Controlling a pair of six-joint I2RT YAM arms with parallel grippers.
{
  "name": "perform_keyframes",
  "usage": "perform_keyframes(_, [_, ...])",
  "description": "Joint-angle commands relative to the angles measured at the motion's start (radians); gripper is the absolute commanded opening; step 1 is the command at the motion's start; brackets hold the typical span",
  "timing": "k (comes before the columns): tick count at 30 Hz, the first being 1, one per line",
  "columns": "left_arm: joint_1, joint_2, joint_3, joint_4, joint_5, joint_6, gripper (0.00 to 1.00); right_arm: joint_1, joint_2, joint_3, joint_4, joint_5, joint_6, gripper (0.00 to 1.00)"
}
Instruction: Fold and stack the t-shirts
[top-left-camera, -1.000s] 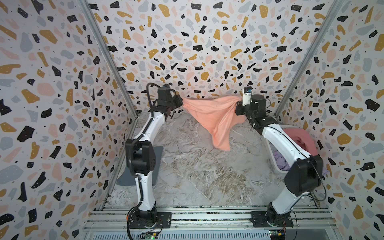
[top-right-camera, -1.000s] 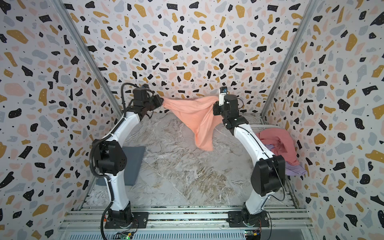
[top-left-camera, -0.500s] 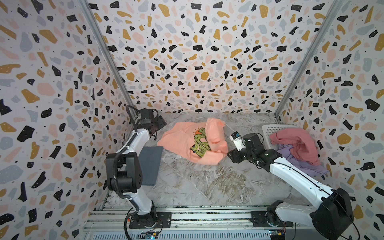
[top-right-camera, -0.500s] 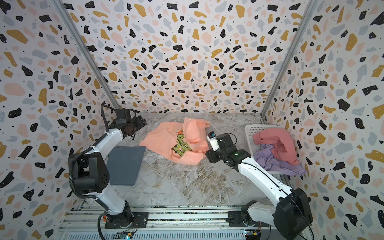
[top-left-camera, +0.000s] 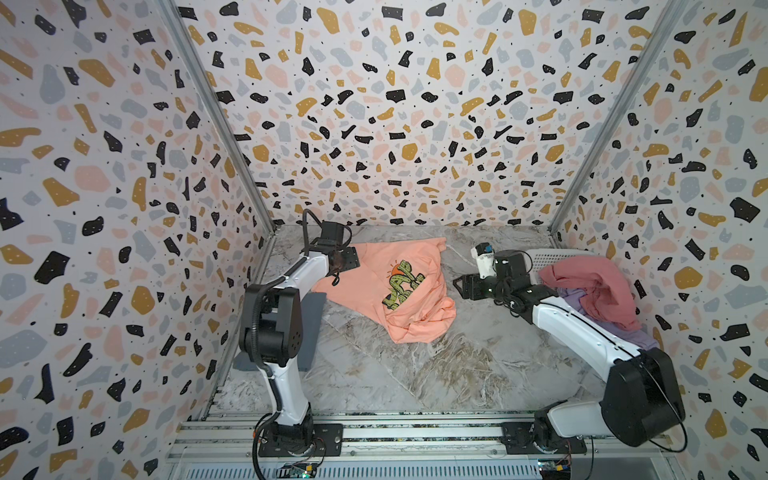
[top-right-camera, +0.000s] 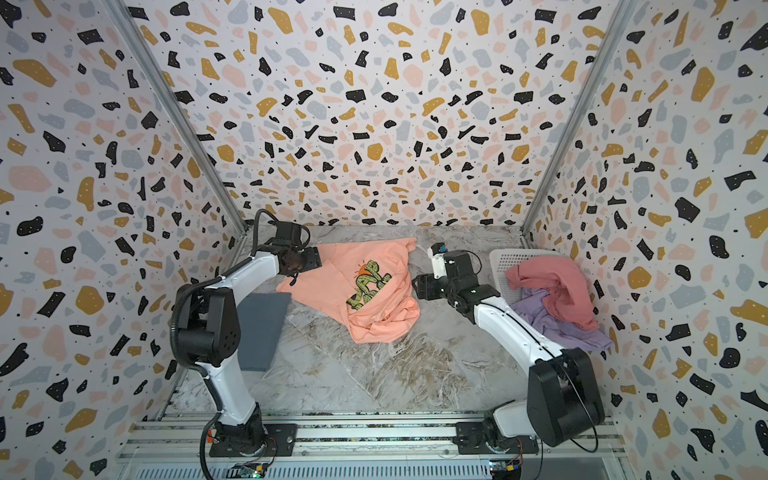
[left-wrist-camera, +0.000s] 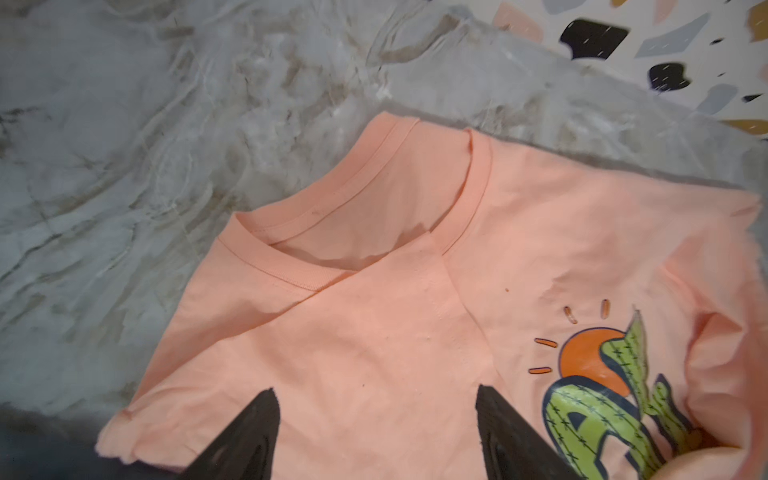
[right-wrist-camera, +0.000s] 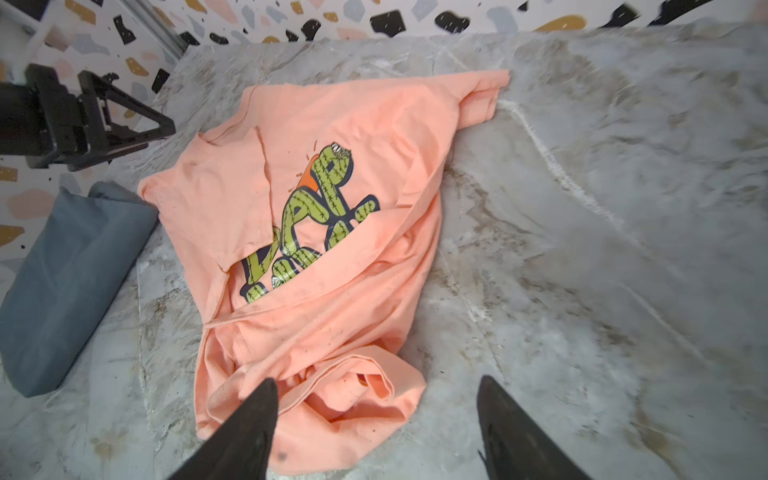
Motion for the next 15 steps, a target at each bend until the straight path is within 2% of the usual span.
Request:
perform_keyframes(1, [-0.023, 0.057, 0.085, -0.034, -0.009, 0.026, 0.74, 0.044, 0.049, 0.061, 0.044, -0.043, 0.015, 0.77])
perform_keyframes(5, [-0.076, 0.158, 0.209, -0.053, -0.097, 0.026, 0.73, 0.076, 0.121, 0.078, 0.083, -0.025, 0.039, 0.77])
perform_keyframes(9, [-0.092, 0.271, 0.336, -0.091, -0.149, 0.002, 0.71, 0.084, 0.151, 0.081, 0.099, -0.021, 0.06, 0.77])
perform_keyframes(15, [-0.124, 0.394, 0.47, -0.15, -0.25, -0.026, 0.59, 0.089, 0.155, 0.092, 0.078, 0.001, 0.052, 0.77])
